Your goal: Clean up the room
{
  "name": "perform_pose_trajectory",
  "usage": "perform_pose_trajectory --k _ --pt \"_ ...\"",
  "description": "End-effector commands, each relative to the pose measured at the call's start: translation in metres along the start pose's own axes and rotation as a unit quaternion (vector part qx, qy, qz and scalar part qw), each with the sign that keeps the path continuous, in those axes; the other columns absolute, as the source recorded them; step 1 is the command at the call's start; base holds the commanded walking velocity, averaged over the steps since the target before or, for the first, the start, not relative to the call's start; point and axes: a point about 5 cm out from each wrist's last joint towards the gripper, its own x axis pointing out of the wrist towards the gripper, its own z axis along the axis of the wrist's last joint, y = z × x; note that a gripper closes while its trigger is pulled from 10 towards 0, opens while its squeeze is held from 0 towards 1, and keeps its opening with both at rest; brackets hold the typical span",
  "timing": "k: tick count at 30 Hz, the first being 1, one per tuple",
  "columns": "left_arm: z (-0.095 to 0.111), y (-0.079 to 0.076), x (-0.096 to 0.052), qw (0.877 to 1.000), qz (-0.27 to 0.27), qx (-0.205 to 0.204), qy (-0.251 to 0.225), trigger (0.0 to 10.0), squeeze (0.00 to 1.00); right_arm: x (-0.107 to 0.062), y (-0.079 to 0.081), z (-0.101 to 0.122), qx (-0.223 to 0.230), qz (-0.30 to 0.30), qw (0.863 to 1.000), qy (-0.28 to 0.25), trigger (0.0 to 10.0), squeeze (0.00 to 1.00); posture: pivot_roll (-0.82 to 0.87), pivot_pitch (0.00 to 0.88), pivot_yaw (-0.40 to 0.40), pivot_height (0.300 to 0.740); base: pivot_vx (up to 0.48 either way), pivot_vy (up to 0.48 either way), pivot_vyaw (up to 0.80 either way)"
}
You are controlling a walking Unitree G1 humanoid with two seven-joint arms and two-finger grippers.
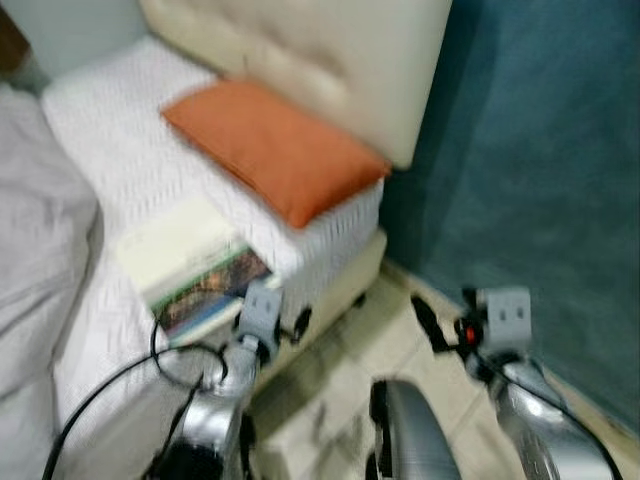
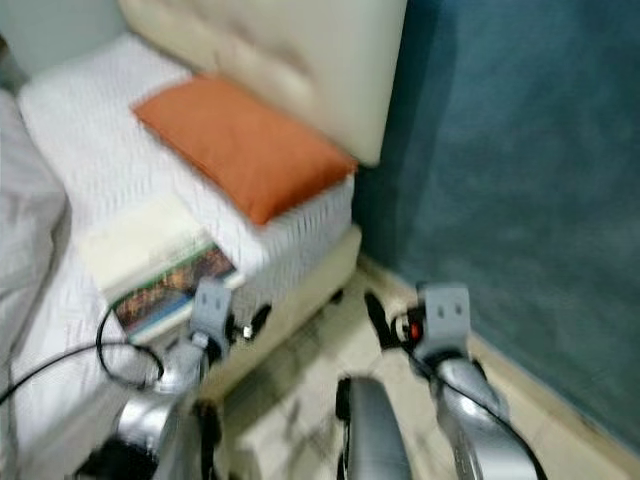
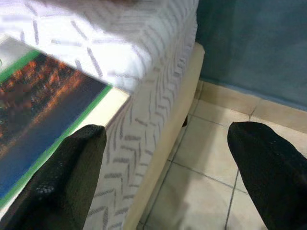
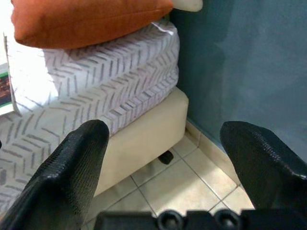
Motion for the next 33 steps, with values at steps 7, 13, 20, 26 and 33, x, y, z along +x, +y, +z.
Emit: perform_pose_trajectory --k 7,13,20,26,33 --pt "0.009 0.010 0.018 0.999 -0.007 -0.034 0.015 10.0 0.00 0.000 -0.002 -0.001 -0.003 0.004 1.000 0.014 10.0 0.00 -0.17 0.248 0.033 0.570 0.000 0.000 0.00" --pt "0.017 0.021 0.023 0.999 0.019 -0.039 -0.001 10.0 0.00 -0.004 -0.001 -0.006 0.001 0.000 1.000 0.021 10.0 0.00 -0.17 0.245 0.040 0.570 0.000 0.000 0.00" --pt "0.020 0.021 0.028 0.998 0.024 -0.051 -0.002 10.0 0.00 -0.005 0.001 -0.009 0.000 0.007 1.000 0.028 10.0 0.00 -0.17 0.241 0.037 0.570 0.000 0.000 0.00" --pt "0.022 0.018 0.034 0.995 0.052 -0.080 0.010 10.0 0.00 -0.006 0.021 -0.011 0.019 0.110 0.992 0.058 10.0 0.00 -0.18 0.238 0.026 0.570 0.000 0.000 0.00" --pt "0.045 0.021 0.042 0.993 0.070 -0.091 -0.016 10.0 0.00 -0.007 0.025 -0.014 0.011 0.138 0.988 0.073 10.0 0.00 -0.18 0.239 0.021 0.570 0.000 0.000 0.00"
